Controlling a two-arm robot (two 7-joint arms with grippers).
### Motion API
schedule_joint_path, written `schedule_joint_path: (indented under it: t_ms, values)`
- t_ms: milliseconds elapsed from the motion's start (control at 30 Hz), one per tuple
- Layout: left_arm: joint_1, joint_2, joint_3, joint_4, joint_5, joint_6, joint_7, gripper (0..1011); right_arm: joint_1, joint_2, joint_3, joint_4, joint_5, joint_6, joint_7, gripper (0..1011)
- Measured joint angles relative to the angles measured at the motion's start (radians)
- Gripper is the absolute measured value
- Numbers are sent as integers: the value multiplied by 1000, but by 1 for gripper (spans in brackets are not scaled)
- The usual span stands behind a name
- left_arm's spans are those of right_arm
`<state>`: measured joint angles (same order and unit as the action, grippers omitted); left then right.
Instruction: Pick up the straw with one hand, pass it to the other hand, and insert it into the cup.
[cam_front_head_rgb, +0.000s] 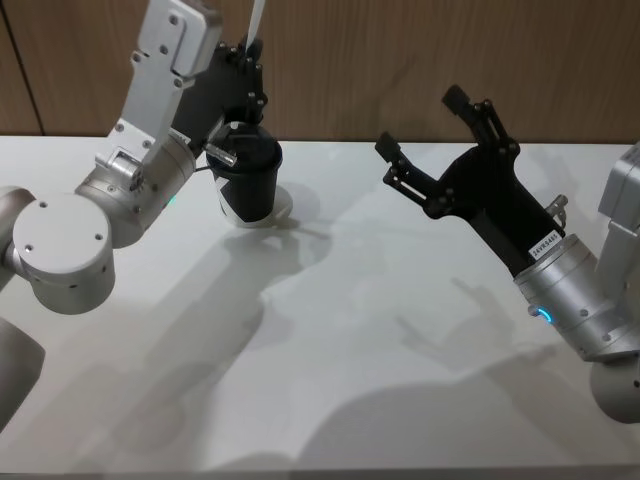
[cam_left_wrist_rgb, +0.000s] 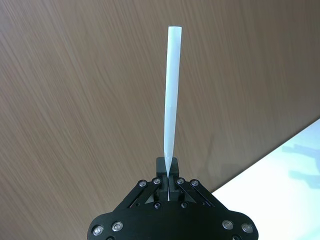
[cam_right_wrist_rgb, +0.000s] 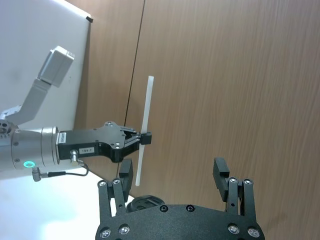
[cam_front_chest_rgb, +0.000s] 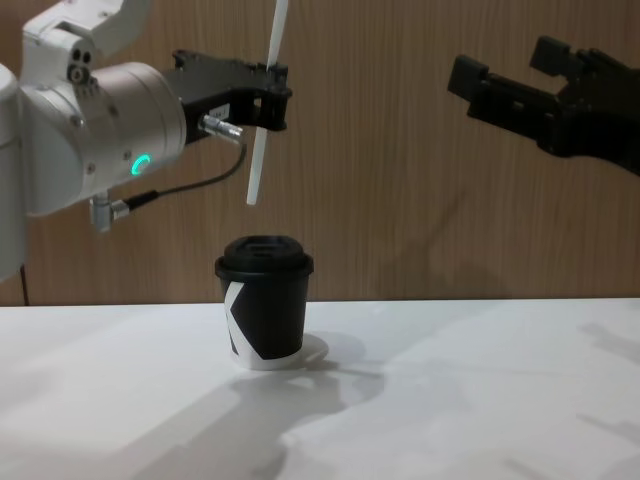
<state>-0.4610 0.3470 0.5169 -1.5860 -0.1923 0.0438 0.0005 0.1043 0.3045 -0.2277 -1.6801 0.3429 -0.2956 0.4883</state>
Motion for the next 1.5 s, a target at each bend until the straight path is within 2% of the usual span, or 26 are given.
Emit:
schedule_joint_path:
  t_ms: [700,1500]
  values:
    - [-26,-58,9,112,19,-1,-14,13,0,0,0,0,0,0,0,1001]
    - [-27,-89,-1,155,30,7,-28,13,0,0,0,0,0,0,0,1001]
